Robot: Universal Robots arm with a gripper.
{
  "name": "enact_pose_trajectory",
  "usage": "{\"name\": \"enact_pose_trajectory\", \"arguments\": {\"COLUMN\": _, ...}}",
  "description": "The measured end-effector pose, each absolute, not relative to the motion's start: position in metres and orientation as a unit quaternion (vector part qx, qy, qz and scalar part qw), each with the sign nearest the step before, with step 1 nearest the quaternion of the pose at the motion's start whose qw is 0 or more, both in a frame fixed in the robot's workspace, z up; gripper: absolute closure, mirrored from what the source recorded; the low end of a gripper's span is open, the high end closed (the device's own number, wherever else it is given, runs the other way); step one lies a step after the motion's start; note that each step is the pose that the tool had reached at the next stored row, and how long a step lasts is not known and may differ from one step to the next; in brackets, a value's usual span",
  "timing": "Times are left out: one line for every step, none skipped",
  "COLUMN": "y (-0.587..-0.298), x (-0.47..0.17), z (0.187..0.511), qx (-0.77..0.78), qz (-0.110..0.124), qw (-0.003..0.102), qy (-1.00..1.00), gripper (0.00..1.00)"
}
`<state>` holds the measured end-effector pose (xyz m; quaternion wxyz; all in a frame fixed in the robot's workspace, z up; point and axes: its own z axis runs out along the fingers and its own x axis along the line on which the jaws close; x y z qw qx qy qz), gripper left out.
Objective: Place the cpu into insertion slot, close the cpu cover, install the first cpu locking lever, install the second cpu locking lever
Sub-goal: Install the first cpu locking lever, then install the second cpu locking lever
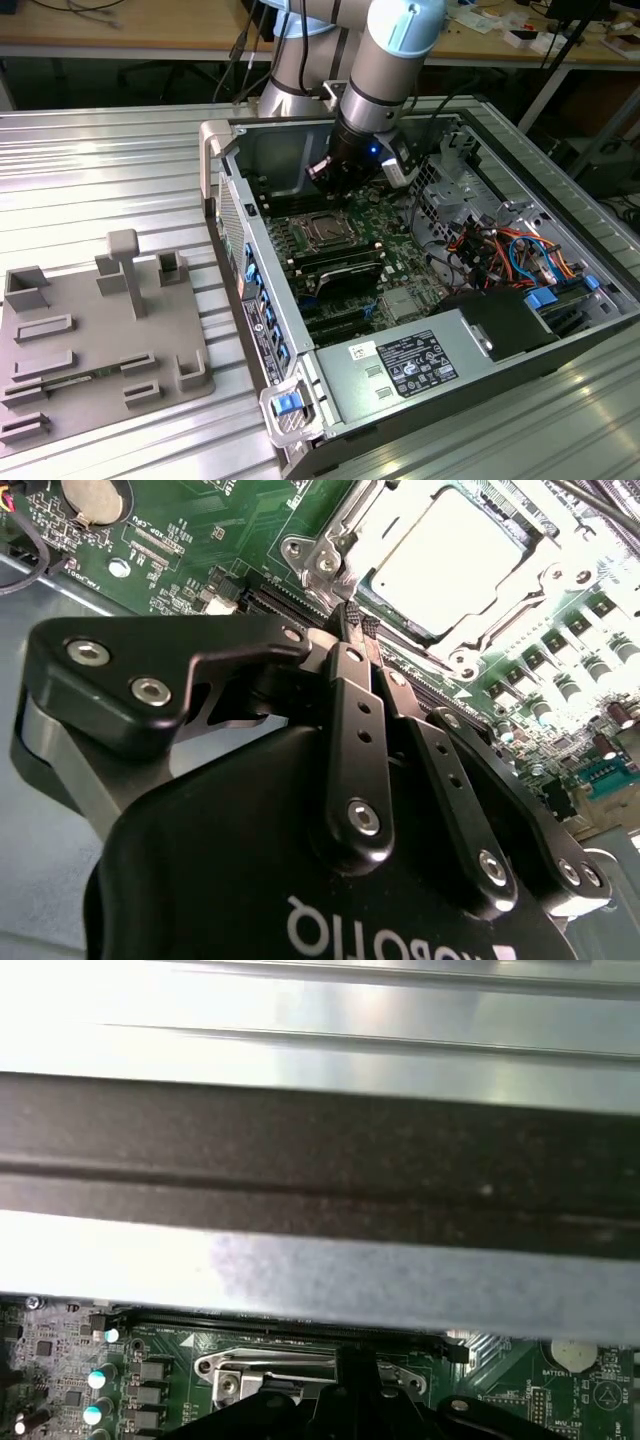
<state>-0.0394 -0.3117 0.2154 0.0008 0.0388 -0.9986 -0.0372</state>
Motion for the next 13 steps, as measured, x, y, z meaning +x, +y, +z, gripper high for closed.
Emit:
{"name": "enact_pose_trajectory", "arguments": {"y": -0.3117, "x": -0.0394, "z": 0.2154, "qx": 0.039, "qz": -0.037, "qw": 0.001, "qy": -0.999, "gripper": 0.89}}
{"name": "enact_pose_trajectory", "arguments": {"y": -0.3117, "x": -0.0394, "z": 0.2155, "qx": 0.039, "qz": -0.037, "qw": 0.001, "qy": -0.999, "gripper": 0.89}}
{"name": "enact_pose_trajectory", "arguments": {"y": -0.3117, "x": -0.0394, "z": 0.2155, "qx": 0.039, "qz": -0.037, "qw": 0.001, "qy": -0.999, "gripper": 0.89}}
{"name": "enact_pose_trajectory", "arguments": {"y": -0.3117, "x": -0.0394, "z": 0.2155, "qx": 0.039, "qz": -0.037, "qw": 0.001, "qy": -0.999, "gripper": 0.89}}
{"name": "enact_pose_trajectory", "arguments": {"y": -0.3117, "x": -0.0394, "z": 0.2155, "qx": 0.039, "qz": -0.037, "qw": 0.001, "qy": -0.999, "gripper": 0.89}}
{"name": "enact_pose_trajectory", "arguments": {"y": -0.3117, "x": -0.0394, "z": 0.2155, "qx": 0.039, "qz": -0.037, "qw": 0.001, "qy": -0.999, "gripper": 0.89}}
{"name": "enact_pose_trajectory", "arguments": {"y": -0.3119, "x": -0.0394, "z": 0.2155, "qx": 0.039, "qz": -0.037, "qw": 0.001, "qy": -0.999, "gripper": 0.89}}
{"name": "enact_pose_trajectory", "arguments": {"y": -0.3122, "x": -0.0394, "z": 0.2155, "qx": 0.039, "qz": -0.037, "qw": 0.001, "qy": -0.999, "gripper": 0.89}}
{"name": "enact_pose_trajectory", "arguments": {"y": -0.3126, "x": -0.0394, "z": 0.2155, "qx": 0.039, "qz": -0.037, "qw": 0.001, "qy": -0.999, "gripper": 0.89}}
{"name": "enact_pose_trajectory", "arguments": {"y": -0.313, "x": -0.0394, "z": 0.2155, "qx": 0.039, "qz": -0.037, "qw": 0.001, "qy": -0.999, "gripper": 0.89}}
{"name": "enact_pose_trajectory", "arguments": {"y": -0.3135, "x": -0.0394, "z": 0.2155, "qx": 0.039, "qz": -0.037, "qw": 0.001, "qy": -0.999, "gripper": 0.89}}
{"name": "enact_pose_trajectory", "arguments": {"y": -0.3139, "x": -0.0394, "z": 0.2155, "qx": 0.039, "qz": -0.037, "qw": 0.001, "qy": -0.999, "gripper": 0.89}}
{"name": "enact_pose_trajectory", "arguments": {"y": -0.3148, "x": -0.0394, "z": 0.2156, "qx": 0.039, "qz": -0.037, "qw": 0.001, "qy": -0.999, "gripper": 0.89}}
